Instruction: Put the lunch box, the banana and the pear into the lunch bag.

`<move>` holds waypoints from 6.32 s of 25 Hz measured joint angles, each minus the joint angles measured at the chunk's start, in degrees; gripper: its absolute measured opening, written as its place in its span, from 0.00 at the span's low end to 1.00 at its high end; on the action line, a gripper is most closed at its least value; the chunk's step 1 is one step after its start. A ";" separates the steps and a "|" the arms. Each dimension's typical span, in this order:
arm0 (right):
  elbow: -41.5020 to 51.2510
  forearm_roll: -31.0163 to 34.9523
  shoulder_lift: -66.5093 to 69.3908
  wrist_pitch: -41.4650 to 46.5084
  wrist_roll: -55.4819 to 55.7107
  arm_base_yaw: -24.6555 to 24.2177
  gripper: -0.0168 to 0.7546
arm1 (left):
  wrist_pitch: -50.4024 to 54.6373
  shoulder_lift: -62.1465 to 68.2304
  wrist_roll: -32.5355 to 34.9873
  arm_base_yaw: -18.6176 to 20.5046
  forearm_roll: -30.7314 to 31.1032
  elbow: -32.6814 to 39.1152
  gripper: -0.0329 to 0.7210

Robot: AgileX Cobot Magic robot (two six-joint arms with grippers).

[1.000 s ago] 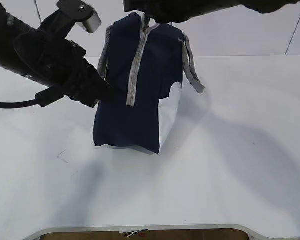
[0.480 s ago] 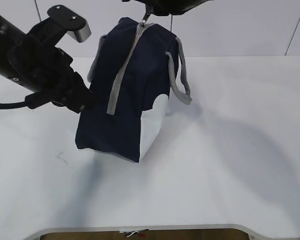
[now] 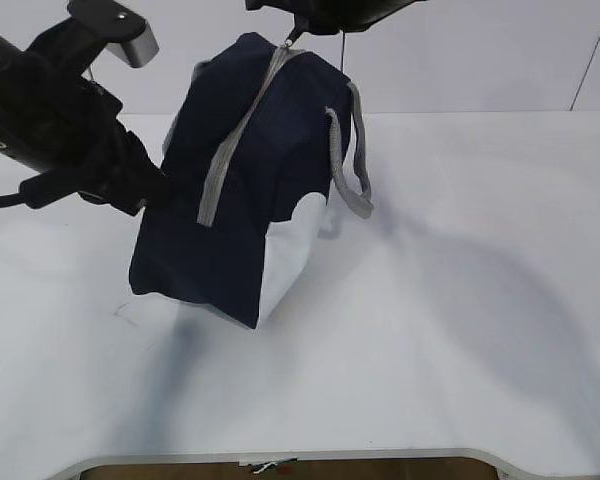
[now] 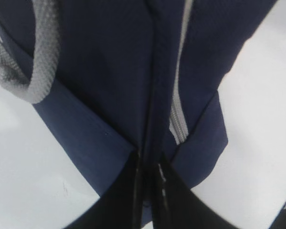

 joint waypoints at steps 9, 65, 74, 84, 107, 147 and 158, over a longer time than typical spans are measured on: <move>-7.54 0.00 5.80 0.25 -0.09 -2.68 0.04 | 1.30 -1.36 -0.14 0.00 0.00 0.00 0.04; -17.17 22.15 16.29 -0.04 -15.28 -8.32 0.04 | -3.22 -3.61 1.51 -0.11 -1.44 4.76 0.04; -22.88 22.27 20.83 -0.06 -15.28 -8.32 0.04 | -6.26 -6.09 1.51 -0.11 -1.59 9.22 0.04; -23.75 24.63 22.44 1.29 -15.28 -8.32 0.04 | -5.99 -6.92 1.51 -0.11 -2.23 9.76 0.04; -23.89 42.18 22.44 6.32 -25.82 -8.60 0.04 | 8.21 -9.32 -11.56 6.99 -12.63 0.51 0.56; -23.89 47.01 22.44 5.85 -29.62 -8.60 0.04 | 31.67 21.55 -4.05 9.06 -4.83 -39.84 0.04; -23.89 46.00 22.44 3.59 -30.64 -9.39 0.04 | 31.93 21.55 -1.00 9.17 -4.19 -39.93 0.04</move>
